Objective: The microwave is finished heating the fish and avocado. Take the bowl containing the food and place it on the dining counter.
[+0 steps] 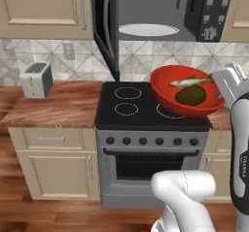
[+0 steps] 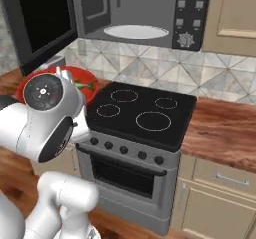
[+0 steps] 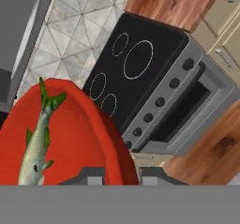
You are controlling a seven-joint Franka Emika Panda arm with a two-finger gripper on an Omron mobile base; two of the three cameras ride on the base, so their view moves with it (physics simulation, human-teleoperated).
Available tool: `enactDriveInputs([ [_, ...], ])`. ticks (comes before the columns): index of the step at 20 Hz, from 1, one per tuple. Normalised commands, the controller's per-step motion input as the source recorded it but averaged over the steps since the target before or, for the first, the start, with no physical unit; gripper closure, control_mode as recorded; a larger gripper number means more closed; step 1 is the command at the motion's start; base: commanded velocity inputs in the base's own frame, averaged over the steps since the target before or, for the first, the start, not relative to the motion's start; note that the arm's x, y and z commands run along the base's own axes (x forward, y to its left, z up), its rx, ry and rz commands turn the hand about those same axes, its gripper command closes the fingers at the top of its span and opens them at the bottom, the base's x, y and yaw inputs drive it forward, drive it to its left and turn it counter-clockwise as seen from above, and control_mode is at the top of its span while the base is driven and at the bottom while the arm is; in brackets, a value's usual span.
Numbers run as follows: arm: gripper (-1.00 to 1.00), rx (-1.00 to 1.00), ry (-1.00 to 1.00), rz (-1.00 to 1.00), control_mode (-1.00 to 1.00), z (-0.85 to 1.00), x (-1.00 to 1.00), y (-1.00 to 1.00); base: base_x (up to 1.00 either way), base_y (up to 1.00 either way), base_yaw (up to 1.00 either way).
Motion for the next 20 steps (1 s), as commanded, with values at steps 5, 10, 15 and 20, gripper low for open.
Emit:
enactDriveInputs([
  [5, 1.0, 0.0, 0.0, 0.0, 1.0, 0.0, 0.0, 0.0, -0.9, -0.05, 0.84],
  [10, 1.0, 0.0, 0.0, 0.0, 1.0, 0.0, 0.0, 0.0, -0.3, 0.03, 1.0],
  [15, 1.0, 0.0, 0.0, 0.0, 1.0, 0.0, 0.0, 0.0, 0.0, 0.29, 0.97],
  [20, 1.0, 0.0, 0.0, 0.0, 1.0, 0.0, 0.0, 0.0, 0.58, 0.37, 0.76],
])
